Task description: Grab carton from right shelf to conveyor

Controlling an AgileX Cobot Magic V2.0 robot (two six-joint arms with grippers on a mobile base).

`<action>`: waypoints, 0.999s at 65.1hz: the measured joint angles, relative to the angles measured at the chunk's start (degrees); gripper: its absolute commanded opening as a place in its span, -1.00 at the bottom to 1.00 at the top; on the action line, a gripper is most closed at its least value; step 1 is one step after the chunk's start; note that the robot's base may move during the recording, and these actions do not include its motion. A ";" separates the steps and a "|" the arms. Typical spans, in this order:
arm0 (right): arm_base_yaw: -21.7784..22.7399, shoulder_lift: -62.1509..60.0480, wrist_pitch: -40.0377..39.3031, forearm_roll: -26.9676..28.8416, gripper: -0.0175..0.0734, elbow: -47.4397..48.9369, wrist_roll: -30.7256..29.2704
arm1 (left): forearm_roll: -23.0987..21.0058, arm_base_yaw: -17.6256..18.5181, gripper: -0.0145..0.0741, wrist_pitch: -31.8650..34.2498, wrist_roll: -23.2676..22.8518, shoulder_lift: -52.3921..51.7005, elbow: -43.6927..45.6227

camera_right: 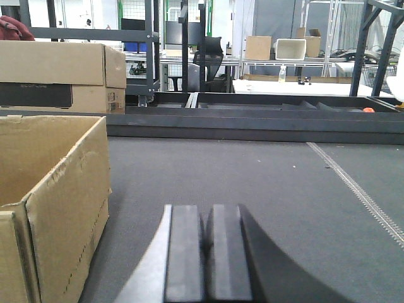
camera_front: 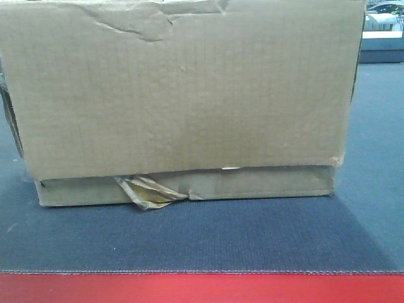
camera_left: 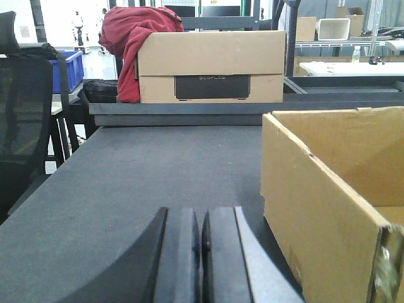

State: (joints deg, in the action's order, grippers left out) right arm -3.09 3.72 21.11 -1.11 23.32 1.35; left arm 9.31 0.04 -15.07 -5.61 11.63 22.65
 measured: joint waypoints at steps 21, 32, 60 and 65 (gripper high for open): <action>0.00 0.00 0.00 0.00 -0.79 0.00 0.00 | -8.10 -4.69 -0.64 11.51 7.71 -10.40 -17.99; 0.00 -0.10 0.00 0.00 -0.79 0.00 0.00 | -8.66 -4.69 -0.64 12.96 7.95 -11.21 -22.55; 0.00 -0.10 0.00 0.00 -0.79 0.00 0.00 | -9.31 -4.69 -0.64 13.58 7.95 -11.31 -22.78; 0.00 -0.10 0.00 0.00 -0.79 0.00 0.00 | -9.31 -4.69 -0.64 13.58 7.95 -11.31 -22.78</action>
State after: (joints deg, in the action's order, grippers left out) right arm -3.09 3.62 21.11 -1.11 23.32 1.35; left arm 0.00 -4.65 -1.48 2.34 0.32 -0.13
